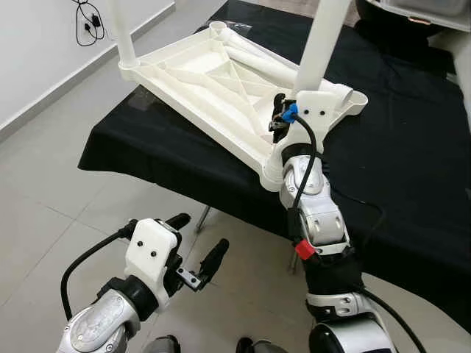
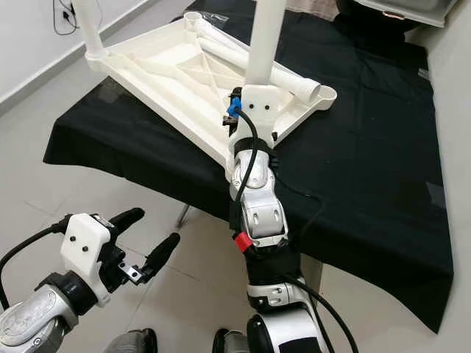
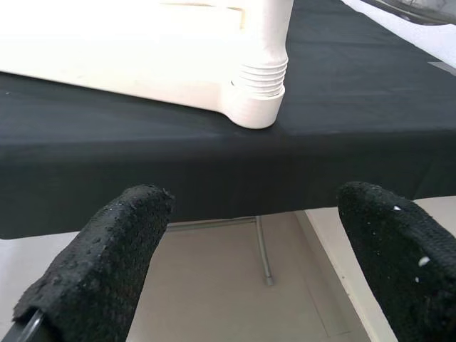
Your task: Building children table
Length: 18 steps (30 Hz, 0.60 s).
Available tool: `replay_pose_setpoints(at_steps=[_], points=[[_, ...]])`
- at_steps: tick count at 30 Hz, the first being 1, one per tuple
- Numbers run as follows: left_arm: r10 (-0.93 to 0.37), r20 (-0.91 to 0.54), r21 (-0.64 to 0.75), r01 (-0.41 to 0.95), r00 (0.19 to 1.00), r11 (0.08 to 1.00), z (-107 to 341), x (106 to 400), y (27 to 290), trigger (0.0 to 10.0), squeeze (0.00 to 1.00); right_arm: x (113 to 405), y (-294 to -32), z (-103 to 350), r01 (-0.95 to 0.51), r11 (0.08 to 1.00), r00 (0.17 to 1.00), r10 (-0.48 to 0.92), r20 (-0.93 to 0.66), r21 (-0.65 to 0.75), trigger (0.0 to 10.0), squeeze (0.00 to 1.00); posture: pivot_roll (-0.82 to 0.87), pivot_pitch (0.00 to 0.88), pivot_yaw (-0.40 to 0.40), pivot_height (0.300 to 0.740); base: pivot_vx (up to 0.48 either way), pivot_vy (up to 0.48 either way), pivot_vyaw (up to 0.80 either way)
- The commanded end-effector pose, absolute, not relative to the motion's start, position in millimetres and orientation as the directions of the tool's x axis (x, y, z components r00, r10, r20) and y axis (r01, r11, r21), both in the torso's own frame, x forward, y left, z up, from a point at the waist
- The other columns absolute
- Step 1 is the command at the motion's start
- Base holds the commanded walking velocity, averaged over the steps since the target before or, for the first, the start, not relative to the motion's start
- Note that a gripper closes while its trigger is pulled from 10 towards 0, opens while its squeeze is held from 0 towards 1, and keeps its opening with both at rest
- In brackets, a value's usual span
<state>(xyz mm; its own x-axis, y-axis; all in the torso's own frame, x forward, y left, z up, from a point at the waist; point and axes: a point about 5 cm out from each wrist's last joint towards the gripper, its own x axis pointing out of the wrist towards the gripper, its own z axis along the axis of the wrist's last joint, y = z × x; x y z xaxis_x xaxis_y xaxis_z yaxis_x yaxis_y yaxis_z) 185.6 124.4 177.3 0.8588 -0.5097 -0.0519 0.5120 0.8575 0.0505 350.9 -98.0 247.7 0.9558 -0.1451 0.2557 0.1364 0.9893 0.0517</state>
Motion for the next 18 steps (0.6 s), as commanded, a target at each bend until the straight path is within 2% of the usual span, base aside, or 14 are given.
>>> replay_pose_setpoints(at_steps=[1,9,13,16,17,18], points=[[-0.51,-0.077,0.046,0.514,0.857,0.856,172,185,125,10.0,0.0,355,-115,191,0.26,0.966,0.966,-0.26,-0.003,0.003,10.0,0.0,0.14,0.217,-0.092,0.74,0.0,0.0,0.0],[-0.506,-0.075,0.052,0.51,0.859,0.858,172,186,126,10.0,0.0,353,-131,186,0.486,0.874,0.874,-0.486,-0.02,0.014,10.0,0.0,0.14,0.218,-0.092,0.74,0.0,0.0,0.0],[-0.506,-0.075,0.053,0.51,0.86,0.859,172,187,127,10.0,0.0,350,-133,185,0.538,0.843,0.843,-0.538,-0.019,0.004,10.0,0.0,0.14,0.218,-0.092,0.74,0.0,0.0,0.0],[-0.507,-0.073,0.053,0.511,0.859,0.858,172,187,126,10.0,0.0,342,-135,180,0.665,0.746,0.745,-0.666,-0.045,-0.02,10.0,0.0,0.14,0.218,-0.09,0.74,0.0,0.0,0.0],[-0.507,-0.073,0.053,0.511,0.859,0.858,172,187,126,10.0,0.0,342,-135,180,0.665,0.746,0.745,-0.666,-0.045,-0.02,10.0,0.0,0.14,0.218,-0.09,0.74,0.0,0.0,0.0],[-0.508,-0.073,0.054,0.512,0.858,0.857,172,188,126,10.0,0.0,342,-135,177,0.705,0.71,0.707,-0.703,-0.074,-0.009,10.0,0.0,0.14,0.218,-0.09,0.74,0.0,0.0,0.0]])
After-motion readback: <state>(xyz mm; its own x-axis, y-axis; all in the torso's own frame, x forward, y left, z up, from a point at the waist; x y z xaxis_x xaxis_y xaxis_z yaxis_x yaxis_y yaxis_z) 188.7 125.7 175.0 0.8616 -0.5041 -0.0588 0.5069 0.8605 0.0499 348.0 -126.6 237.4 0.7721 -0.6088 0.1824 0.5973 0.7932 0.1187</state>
